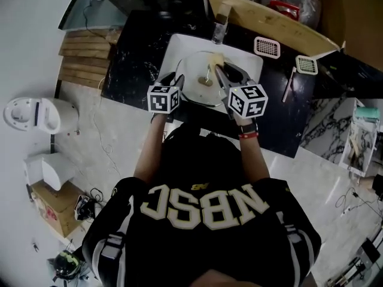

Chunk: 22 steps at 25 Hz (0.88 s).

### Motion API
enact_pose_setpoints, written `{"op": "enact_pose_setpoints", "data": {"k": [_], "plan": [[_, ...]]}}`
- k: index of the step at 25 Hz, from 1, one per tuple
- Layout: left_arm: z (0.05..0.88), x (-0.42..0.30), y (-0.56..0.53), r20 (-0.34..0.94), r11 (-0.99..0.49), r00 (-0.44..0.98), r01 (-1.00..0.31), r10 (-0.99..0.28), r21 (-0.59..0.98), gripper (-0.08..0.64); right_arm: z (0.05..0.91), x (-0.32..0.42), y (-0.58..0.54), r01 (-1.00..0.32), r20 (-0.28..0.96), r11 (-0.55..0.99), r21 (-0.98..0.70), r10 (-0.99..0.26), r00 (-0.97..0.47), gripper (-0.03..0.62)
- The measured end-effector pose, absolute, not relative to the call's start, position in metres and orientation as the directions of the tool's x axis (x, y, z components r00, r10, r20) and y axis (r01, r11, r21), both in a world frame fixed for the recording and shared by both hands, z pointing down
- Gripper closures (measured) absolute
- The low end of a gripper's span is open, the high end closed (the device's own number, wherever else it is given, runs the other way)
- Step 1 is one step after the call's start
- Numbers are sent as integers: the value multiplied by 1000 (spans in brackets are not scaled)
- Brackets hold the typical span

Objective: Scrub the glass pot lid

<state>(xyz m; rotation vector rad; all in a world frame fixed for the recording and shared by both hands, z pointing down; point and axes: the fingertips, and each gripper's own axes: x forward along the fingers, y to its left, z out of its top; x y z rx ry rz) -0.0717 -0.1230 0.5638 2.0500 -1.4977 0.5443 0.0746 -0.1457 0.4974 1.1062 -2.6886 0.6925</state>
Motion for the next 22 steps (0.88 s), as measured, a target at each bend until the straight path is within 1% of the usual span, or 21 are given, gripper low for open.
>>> {"op": "enact_pose_setpoints", "data": {"k": [3,7,9,13,17,22], "plan": [[593,-76,-129,684,-252,307,-950,-661,183,392,508,67,-155,-693,331,625,-359,-609,-721,502],[638,-79,-133,784,-276,337,-936,-522,219,319,518,59,-165,-698,356,617,-363,-601,-716,500],[655,-82,-137,818,-291,329,-934,-472,208,304,523,57,-171,-704,367,610,-364,-601,-711,500],[681,-81,-143,863,-306,334,-925,-379,223,252,534,55,-177,-719,393,591,-367,-602,-695,500],[705,-83,-146,905,-309,313,-925,-287,222,238,543,56,-183,-736,414,568,-367,-609,-677,500],[731,-86,-140,927,-264,327,-925,-184,273,237,550,57,-186,-755,435,546,-364,-617,-656,500]]}}
